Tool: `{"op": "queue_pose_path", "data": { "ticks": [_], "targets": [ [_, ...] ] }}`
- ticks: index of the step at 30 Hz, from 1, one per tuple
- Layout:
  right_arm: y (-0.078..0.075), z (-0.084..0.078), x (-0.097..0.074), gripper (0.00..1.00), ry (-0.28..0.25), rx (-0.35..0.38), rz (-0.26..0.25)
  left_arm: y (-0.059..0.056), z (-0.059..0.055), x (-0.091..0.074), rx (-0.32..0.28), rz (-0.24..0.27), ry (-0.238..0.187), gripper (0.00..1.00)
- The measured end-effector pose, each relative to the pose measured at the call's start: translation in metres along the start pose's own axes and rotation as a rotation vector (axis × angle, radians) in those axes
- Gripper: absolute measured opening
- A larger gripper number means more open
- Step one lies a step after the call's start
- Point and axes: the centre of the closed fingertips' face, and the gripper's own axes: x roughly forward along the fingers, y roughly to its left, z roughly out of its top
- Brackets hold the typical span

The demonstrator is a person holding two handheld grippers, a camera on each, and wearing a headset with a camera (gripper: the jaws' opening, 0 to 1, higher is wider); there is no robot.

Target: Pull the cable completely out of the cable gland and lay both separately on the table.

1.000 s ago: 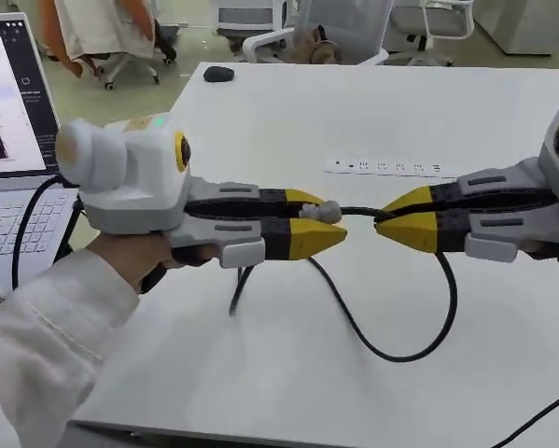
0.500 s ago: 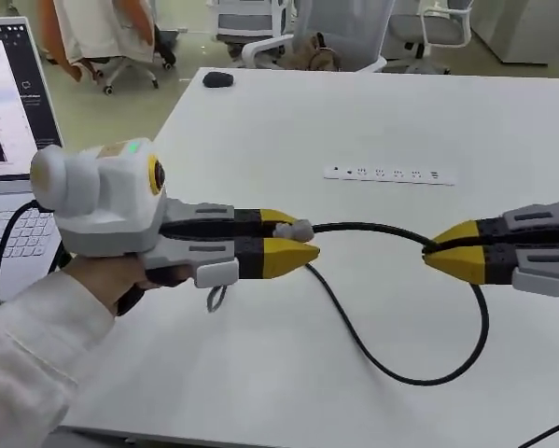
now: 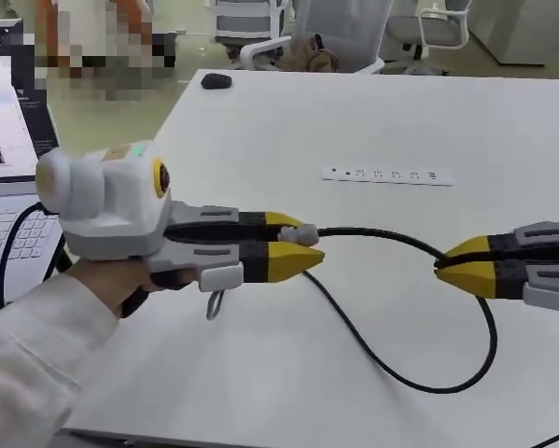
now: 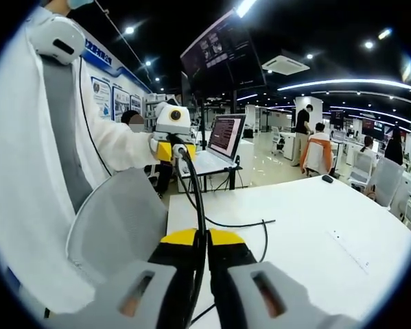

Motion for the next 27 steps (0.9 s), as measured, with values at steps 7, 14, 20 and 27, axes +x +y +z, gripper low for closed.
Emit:
{"op": "queue_pose_path", "data": {
  "ticks": [7, 14, 20, 27],
  "targets": [
    [0.004, 0.028, 0.024, 0.24, -0.053, -0.030, 0.021, -0.002, -0.003, 0.007, 0.019, -0.007, 0.018, 0.18],
    [0.016, 0.050, 0.053, 0.26, -0.069, -0.098, 0.091, -0.008, -0.007, 0.015, 0.022, -0.016, 0.027, 0.18],
    [0.023, 0.053, 0.063, 0.19, -0.073, -0.108, 0.131, -0.009, -0.007, 0.017, 0.027, -0.014, 0.024, 0.18],
    [0.028, 0.055, 0.066, 0.09, -0.087, -0.108, 0.157, -0.009, -0.007, 0.017, 0.023, -0.005, 0.021, 0.18]
  ]
}}
